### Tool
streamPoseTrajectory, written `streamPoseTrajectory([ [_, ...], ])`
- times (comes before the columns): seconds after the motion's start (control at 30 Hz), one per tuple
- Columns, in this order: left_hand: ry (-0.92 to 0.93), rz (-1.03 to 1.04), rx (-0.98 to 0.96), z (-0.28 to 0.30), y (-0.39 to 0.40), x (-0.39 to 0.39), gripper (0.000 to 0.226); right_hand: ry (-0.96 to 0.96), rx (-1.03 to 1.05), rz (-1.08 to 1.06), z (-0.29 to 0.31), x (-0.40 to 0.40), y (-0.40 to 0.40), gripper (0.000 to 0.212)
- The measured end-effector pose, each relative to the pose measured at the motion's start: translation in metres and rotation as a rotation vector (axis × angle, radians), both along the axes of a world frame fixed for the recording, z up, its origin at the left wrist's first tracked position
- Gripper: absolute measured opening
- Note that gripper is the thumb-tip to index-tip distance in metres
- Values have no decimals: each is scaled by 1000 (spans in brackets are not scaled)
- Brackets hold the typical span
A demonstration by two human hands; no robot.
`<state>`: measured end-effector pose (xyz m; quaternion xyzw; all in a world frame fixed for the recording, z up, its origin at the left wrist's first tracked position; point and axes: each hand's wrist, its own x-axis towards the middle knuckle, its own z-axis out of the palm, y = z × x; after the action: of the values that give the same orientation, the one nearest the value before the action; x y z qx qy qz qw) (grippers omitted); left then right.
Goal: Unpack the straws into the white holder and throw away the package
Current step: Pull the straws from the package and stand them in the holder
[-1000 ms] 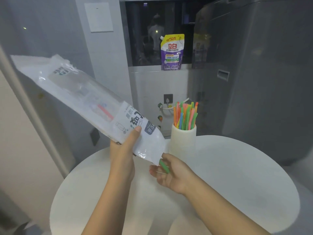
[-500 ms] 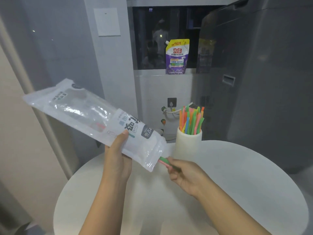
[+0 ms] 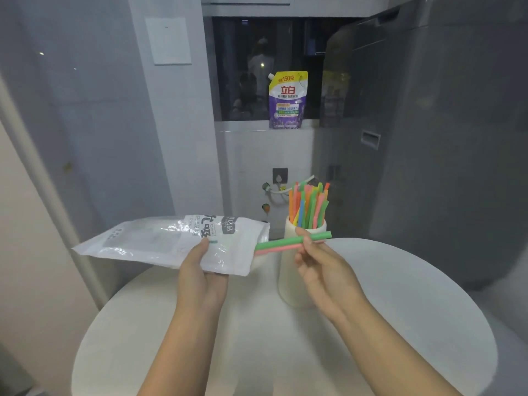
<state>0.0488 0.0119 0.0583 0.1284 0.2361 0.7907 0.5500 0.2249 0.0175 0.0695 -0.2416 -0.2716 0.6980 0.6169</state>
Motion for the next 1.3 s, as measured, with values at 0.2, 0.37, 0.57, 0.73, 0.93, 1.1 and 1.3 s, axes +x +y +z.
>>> streamPoseTrajectory([
  [0.2,87,-119,-185,-11,5,-5,18,-606,396,-445,30,16,-7,16],
  [0.37,380,-206,-452,-28,-2,-20,25,-785,573,-588,66,31,-25,24],
  [0.57,935,-194,-764,-48,-20,-33,59,-1051,606,-545,87,35,-34,23],
  [0.73,1446,-52,-754,-46,-27,-31,86,-1139,625,-558,97,36,-37,22],
  [0.93,1258,-286,-84,8,-48,11,43,-1177,566,-304,95,25,-21,27],
  [1.1,1200,-525,115,20,-48,42,38,-984,467,-265,73,29,-5,26],
  [1.3,1174,-460,154,30,-28,55,27,-563,429,55,63,38,8,46],
])
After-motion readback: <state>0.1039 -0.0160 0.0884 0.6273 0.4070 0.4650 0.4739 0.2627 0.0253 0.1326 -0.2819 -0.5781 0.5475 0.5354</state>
